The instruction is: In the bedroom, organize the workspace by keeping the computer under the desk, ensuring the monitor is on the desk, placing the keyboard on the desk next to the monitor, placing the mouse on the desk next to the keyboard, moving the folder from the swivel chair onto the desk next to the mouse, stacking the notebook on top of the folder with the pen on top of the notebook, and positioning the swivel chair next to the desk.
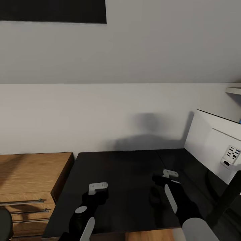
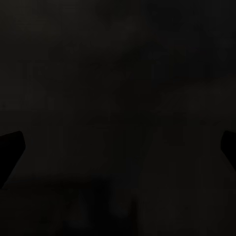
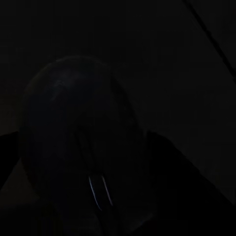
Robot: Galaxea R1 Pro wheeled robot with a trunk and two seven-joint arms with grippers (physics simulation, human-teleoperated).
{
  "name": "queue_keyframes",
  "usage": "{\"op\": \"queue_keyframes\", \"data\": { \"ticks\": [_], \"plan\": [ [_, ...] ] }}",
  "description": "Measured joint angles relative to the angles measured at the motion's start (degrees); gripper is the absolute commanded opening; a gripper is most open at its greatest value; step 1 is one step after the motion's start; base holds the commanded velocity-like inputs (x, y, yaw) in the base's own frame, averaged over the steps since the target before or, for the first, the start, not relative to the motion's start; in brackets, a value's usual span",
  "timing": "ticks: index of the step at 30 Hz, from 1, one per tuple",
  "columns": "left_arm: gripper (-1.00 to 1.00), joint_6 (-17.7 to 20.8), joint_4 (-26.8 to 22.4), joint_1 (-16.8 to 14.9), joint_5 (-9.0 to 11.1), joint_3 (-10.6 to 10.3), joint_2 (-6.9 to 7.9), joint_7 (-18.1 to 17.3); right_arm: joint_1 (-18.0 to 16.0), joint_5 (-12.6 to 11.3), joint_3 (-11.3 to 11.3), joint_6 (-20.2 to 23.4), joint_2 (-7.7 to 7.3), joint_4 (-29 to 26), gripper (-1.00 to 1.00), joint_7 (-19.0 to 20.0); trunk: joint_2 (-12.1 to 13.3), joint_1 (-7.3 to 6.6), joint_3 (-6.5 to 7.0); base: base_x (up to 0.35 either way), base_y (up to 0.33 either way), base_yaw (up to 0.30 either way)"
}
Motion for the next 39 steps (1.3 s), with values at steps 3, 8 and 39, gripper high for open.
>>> {"op": "queue_keyframes", "data": {
  "ticks": [3, 8, 39],
  "plan": [
    [1.00, -0.02, 0.00, 0.05, -0.01, 0.00, 0.00, 0.00, 0.04, -0.01, 0.59, 0.05, 0.06, -0.12, -1.00, -0.01, 0.00, 0.00, 0.00, 0.000, 0.000, 0.000],
    [1.00, -0.02, 0.00, 0.07, 0.00, 0.00, 0.00, 0.00, 0.25, -0.08, 0.89, 0.58, 0.15, -1.28, -1.00, -0.05, 0.01, 0.01, 0.00, -0.059, 0.045, 0.000],
    [1.00, -0.02, 0.09, 0.07, -0.10, -0.08, 0.01, 0.00, 0.33, 0.04, 1.34, 0.69, 0.80, -1.39, -1.00, -0.34, 0.00, 0.00, -1.60, -0.205, 0.167, -0.108]
  ]
}}
